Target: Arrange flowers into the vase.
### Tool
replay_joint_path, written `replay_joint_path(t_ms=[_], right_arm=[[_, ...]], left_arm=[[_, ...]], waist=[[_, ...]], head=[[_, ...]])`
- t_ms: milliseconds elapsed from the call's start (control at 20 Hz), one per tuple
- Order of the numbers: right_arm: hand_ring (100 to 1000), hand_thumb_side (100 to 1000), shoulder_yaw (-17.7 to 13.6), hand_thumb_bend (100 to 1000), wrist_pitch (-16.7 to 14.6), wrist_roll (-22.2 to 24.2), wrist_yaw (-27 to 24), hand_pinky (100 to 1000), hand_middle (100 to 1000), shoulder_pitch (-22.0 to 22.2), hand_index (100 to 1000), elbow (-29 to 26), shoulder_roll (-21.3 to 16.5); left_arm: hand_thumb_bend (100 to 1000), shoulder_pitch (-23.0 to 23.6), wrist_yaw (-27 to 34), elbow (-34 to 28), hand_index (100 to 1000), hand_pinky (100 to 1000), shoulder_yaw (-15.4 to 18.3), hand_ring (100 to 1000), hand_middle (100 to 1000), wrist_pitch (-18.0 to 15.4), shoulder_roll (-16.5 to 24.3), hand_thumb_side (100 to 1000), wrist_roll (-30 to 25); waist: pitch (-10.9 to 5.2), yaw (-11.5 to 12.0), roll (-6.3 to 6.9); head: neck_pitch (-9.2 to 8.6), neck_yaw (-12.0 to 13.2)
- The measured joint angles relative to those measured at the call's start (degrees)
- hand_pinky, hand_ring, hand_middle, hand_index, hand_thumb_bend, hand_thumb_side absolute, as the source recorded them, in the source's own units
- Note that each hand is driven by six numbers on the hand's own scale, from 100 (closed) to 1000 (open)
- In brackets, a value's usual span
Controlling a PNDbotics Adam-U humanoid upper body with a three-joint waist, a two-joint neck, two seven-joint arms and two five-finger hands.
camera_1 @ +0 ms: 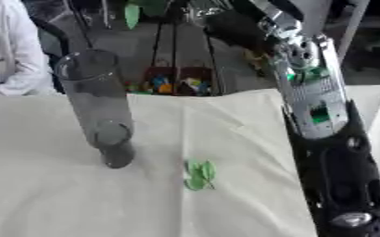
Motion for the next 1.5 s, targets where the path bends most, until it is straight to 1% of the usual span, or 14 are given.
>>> replay_joint_path(t_ms=[100,200,300,400,600,800,1000,1200,1300,1450,1500], right_arm=[[114,547,0.2,100,0.3,-1.0,-1.4,130,100,-0.3,195,0.3,0.2],[128,568,0.3,100,0.4,-1.6,-2.1,153,102,-0.4,197,0.4,0.2],[135,575,-0.1,100,0.5,-2.5,-3.1,165,107,-1.6,198,0.5,1.0],[139,580,-0.8,100,0.4,-4.0,-4.8,172,111,-2.9,198,0.6,2.0],[154,590,-1.7,100,-0.5,-7.6,-8.4,188,122,-4.0,202,1.2,3.1],[168,594,-1.7,100,-2.5,-11.2,-12.0,197,134,-5.7,206,1.9,3.4],[176,595,-1.7,100,-5.3,-14.6,-15.5,201,141,-7.3,210,2.4,4.0],[178,593,-0.5,100,-7.7,-18.0,-18.6,203,143,-8.3,211,2.8,4.2],[180,581,0.1,100,-8.7,-19.3,-19.5,204,144,-8.7,213,2.9,4.2],[181,589,0.8,100,-10.3,-20.5,-20.2,205,145,-9.5,213,3.2,4.3],[181,571,0.9,100,-10.7,-20.7,-20.3,206,144,-9.8,213,3.2,4.4]], left_arm=[[100,0.0,0.0,0.0,959,783,0.0,855,890,0.0,-0.1,1000,0.0],[100,0.0,0.1,0.0,959,783,0.0,855,890,0.0,-0.2,1000,0.0],[100,0.0,0.1,0.0,959,783,0.0,855,889,0.0,-0.2,1000,-0.1],[100,0.0,0.2,0.0,959,783,-0.1,855,889,-0.1,-0.2,1000,-0.2],[100,0.0,0.5,0.0,959,783,-0.2,855,889,-0.1,-0.2,1000,-0.4],[100,0.0,0.5,0.0,959,783,-0.3,855,889,0.0,-0.2,1000,-0.5],[100,0.0,0.6,0.0,960,783,-0.4,855,889,-0.1,-0.2,1000,-0.6],[100,0.0,0.6,0.0,959,783,-0.4,854,889,-0.1,-0.2,1000,-0.7],[100,0.0,0.6,0.0,959,783,-0.4,854,889,-0.2,-0.2,1000,-0.7],[100,0.0,0.6,0.0,960,783,-0.4,854,889,-0.2,-0.2,1000,-0.8],[100,-0.1,0.6,0.0,959,783,-0.4,854,889,-0.2,-0.2,1000,-0.8]], waist=[[-0.05,0.1,-0.01],[-0.11,0.2,-0.01],[-0.17,0.7,0.0],[-0.32,1.0,-0.11],[-0.32,1.4,-0.11],[-0.32,1.7,-0.23],[-0.32,2.1,-0.39],[-0.3,2.4,-0.67],[-0.3,2.6,-0.78],[-0.28,2.8,-0.85],[-0.27,2.9,-0.96]], head=[[0.0,0.0],[0.0,0.0],[0.01,-0.1],[0.01,-0.1],[0.01,-0.3],[0.01,-0.5],[-0.01,-0.7],[-0.02,-0.8],[-0.02,-0.8],[-0.02,-0.8],[-0.02,-0.8]])
